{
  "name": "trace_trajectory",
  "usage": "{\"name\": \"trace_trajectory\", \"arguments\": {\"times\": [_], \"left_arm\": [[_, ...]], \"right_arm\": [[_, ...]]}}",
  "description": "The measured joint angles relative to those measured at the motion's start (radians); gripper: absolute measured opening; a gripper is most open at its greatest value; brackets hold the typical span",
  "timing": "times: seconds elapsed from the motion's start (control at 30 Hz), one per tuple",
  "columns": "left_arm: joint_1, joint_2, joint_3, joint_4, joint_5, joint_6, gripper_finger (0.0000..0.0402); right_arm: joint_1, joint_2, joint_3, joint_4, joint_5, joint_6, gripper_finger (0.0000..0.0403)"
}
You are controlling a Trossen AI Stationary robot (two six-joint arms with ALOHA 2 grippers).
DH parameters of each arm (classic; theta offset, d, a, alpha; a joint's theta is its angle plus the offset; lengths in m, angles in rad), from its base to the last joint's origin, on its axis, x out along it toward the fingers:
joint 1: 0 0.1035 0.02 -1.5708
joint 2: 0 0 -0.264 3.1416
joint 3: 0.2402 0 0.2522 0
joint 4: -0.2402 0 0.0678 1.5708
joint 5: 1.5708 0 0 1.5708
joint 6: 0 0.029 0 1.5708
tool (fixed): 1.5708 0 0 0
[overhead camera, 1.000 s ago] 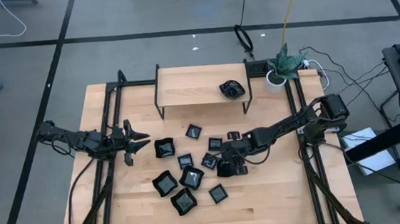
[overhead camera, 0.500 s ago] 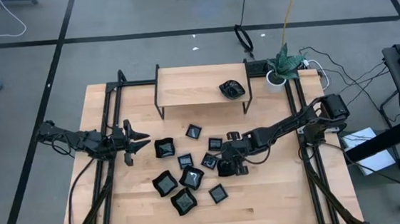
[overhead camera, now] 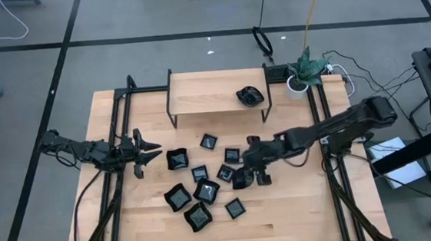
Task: Pick & Place Mini shaped plates
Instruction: Stack the leaf-shaped plate on top of the leaf-shaped plates on the shelf
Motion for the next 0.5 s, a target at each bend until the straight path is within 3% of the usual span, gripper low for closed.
{"name": "trace_trajectory", "arguments": {"times": [0.27, 0.5], "left_arm": [[0.000, 0.000, 0.000, 0.000, 0.000, 0.000, 0.0106], [0.000, 0.000, 0.000, 0.000, 0.000, 0.000, 0.0106]], "right_arm": [[-0.132, -0.180, 0.057, 0.068, 0.051, 0.148, 0.0000], [-0.363, -0.214, 0.262, -0.215, 0.051, 0.061, 0.0000]]}}
